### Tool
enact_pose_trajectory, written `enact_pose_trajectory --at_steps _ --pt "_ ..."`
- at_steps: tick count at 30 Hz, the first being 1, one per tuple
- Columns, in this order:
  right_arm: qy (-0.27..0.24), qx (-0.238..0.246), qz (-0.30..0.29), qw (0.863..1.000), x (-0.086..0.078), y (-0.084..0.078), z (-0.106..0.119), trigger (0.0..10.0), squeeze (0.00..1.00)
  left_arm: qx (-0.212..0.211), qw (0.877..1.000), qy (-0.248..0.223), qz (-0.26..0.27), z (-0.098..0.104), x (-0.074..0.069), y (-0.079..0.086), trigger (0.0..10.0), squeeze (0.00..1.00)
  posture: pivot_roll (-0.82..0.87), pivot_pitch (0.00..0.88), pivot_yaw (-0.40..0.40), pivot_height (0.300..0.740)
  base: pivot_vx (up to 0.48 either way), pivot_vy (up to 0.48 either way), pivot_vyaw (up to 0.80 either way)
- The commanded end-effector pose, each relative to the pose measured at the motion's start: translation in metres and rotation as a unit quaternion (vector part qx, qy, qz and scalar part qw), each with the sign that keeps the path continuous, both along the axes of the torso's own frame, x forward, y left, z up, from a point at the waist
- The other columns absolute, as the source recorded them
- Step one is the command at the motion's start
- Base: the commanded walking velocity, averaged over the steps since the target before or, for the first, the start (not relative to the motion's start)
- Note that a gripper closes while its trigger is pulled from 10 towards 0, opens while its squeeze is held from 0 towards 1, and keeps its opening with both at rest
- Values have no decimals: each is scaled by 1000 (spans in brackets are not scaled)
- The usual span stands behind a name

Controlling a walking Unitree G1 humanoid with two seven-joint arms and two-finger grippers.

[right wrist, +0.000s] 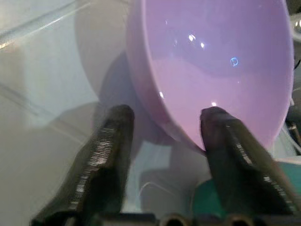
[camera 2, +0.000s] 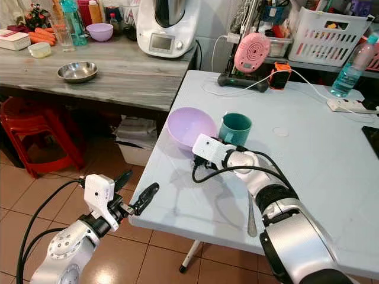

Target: Setting the table

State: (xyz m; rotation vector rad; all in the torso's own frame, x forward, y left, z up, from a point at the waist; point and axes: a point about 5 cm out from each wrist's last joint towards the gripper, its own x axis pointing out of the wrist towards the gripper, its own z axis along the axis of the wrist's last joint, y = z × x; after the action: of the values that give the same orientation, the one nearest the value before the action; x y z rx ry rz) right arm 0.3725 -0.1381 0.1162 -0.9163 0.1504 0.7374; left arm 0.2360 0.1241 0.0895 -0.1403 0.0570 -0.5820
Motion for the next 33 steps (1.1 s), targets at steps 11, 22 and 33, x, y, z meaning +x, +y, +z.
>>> enact_pose_trajectory --at_steps 11,22,33 --pt "-23 -26 3 999 3 -4 6 0 0 13 1000 -4 0 3 4 -2 10000 0 139 0 -33 740 0 0 0" --pt "-34 -38 15 999 3 -3 6 0 0 16 1000 -4 3 3 5 -3 10000 0 140 0 -36 740 0 0 0" --pt "-56 -36 34 997 2 -3 11 0 0 12 1000 -12 -12 6 7 -2 10000 0 135 0 -25 740 0 0 0"
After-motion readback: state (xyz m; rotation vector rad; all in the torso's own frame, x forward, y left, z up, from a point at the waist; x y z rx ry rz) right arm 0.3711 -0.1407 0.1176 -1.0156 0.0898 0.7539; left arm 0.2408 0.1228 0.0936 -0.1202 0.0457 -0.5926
